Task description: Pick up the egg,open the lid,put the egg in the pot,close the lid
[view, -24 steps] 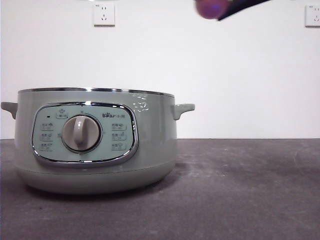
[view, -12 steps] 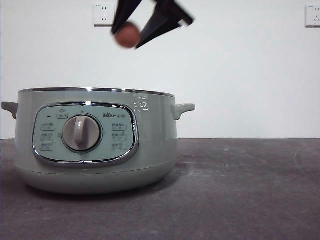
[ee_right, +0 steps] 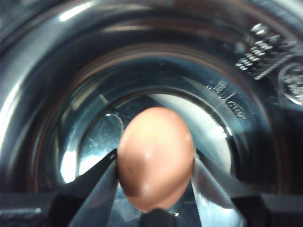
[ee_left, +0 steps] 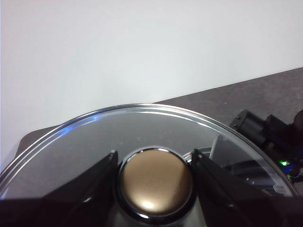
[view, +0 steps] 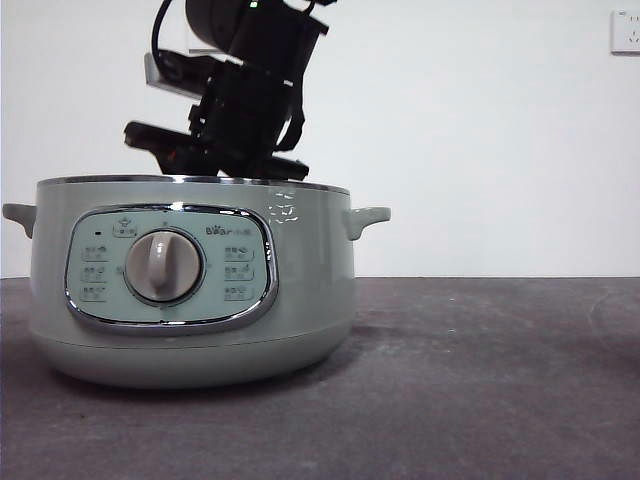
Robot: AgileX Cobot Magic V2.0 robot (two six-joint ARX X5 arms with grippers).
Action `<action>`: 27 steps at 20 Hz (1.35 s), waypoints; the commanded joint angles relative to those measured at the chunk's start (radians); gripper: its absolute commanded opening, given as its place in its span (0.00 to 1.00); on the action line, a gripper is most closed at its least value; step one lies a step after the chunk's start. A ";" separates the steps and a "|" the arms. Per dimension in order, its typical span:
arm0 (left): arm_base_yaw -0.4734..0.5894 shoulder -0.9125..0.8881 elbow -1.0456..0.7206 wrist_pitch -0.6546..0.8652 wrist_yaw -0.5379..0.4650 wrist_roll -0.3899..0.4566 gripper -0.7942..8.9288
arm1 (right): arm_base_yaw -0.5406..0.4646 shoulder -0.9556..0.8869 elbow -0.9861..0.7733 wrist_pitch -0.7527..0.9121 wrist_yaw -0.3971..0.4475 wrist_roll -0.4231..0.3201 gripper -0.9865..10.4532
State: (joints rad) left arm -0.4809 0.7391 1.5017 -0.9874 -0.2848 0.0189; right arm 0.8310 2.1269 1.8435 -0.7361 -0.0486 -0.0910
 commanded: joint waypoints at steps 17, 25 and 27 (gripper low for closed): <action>-0.002 -0.012 0.014 -0.003 -0.003 0.008 0.07 | 0.002 0.061 0.004 -0.024 0.003 -0.013 0.45; -0.002 -0.008 0.014 0.000 -0.003 0.008 0.07 | -0.002 -0.046 0.006 -0.050 0.013 0.015 0.44; -0.002 0.005 0.014 0.014 -0.002 0.008 0.07 | -0.010 -0.139 0.006 -0.103 0.106 0.015 0.44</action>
State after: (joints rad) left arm -0.4809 0.7506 1.5017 -1.0229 -0.2852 0.0185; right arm 0.8196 1.9759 1.8458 -0.8474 0.0601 -0.0856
